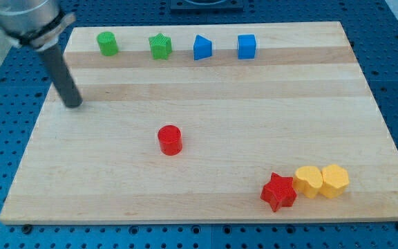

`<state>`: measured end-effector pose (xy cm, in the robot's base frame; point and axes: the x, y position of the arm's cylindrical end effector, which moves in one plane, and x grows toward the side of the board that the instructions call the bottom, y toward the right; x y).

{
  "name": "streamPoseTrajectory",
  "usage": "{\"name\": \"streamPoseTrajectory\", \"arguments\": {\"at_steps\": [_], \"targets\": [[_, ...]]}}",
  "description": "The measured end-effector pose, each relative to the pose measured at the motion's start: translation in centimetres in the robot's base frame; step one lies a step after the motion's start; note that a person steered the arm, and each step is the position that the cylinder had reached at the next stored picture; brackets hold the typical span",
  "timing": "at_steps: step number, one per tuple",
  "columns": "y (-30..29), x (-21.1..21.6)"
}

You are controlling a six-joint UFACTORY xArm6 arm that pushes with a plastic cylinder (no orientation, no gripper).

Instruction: Move your arm to the bottom center

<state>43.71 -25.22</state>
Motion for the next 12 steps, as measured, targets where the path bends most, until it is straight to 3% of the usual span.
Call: {"name": "streamPoseTrajectory", "arguments": {"at_steps": [1, 2, 6, 7, 8, 9, 12], "targets": [[1.8, 5.3], [7.7, 6.7], [14.8, 10.1], [16.9, 12.7], [17.0, 18.2], [17.4, 18.2], [28.7, 15.7]]}}
